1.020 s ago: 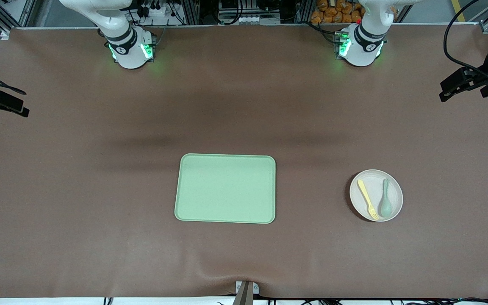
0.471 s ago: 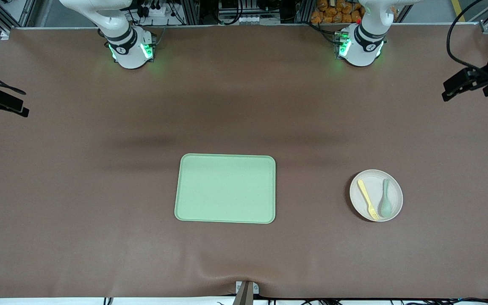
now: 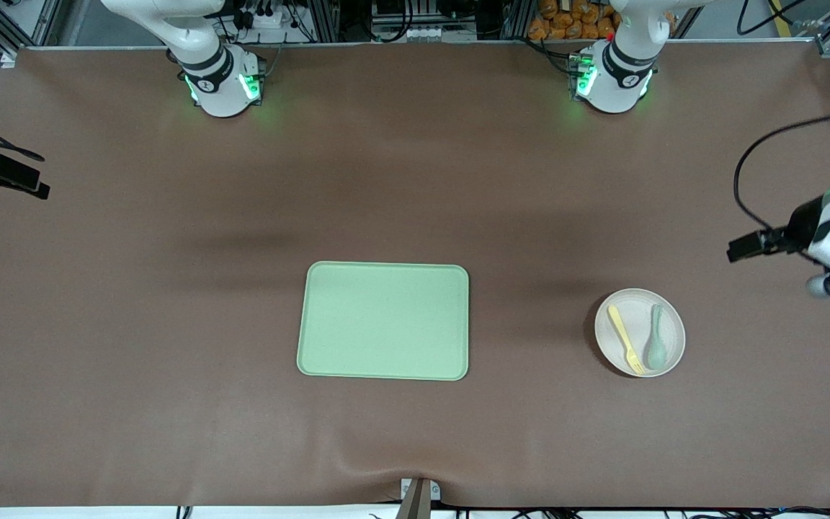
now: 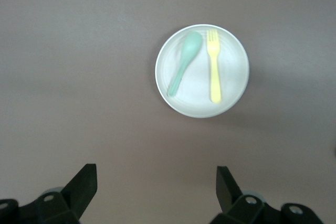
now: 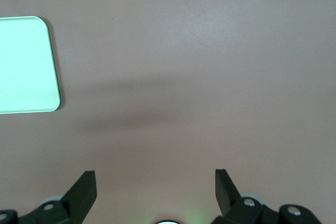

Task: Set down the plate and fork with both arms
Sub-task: 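Move the left gripper toward the white plate's rim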

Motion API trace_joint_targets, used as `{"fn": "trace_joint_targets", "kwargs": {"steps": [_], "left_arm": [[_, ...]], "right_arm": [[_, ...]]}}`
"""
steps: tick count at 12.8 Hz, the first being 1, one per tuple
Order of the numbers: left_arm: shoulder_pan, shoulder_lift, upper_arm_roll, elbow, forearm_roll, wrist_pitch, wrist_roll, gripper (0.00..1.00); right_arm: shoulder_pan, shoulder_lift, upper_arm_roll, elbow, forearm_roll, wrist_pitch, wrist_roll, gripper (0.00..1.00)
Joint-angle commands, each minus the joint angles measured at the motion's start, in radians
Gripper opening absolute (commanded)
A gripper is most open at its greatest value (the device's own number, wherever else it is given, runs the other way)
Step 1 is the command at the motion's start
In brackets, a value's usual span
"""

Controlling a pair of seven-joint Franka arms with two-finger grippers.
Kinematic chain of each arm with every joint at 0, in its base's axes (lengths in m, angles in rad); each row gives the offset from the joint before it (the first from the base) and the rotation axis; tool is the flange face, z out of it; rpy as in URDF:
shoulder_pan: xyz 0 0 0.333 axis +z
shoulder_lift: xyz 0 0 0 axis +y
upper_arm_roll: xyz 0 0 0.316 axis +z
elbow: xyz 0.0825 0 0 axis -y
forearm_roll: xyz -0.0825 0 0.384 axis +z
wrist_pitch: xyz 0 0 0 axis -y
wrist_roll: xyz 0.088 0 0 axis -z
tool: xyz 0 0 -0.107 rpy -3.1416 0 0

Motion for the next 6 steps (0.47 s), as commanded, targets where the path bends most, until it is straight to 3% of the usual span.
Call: {"fn": "trace_joint_targets", "kwargs": {"steps": [1, 3, 6], "left_arm": [[0.029, 0.082, -0.008, -0.029, -0.006, 0.114, 0.035, 1.00], [0.039, 0.131, -0.007, -0.098, -0.001, 0.258, 0.050, 1.00], [0.045, 0.236, -0.007, -0.109, -0.001, 0.349, 0.052, 1.00]], "right_arm": [[-0.012, -0.005, 0.005, 0.000, 0.015, -0.006, -0.006, 1.00], [-0.012, -0.005, 0.005, 0.000, 0.015, -0.006, -0.006, 1.00], [-0.012, -0.005, 0.005, 0.000, 0.015, -0.006, -0.006, 1.00]]}}
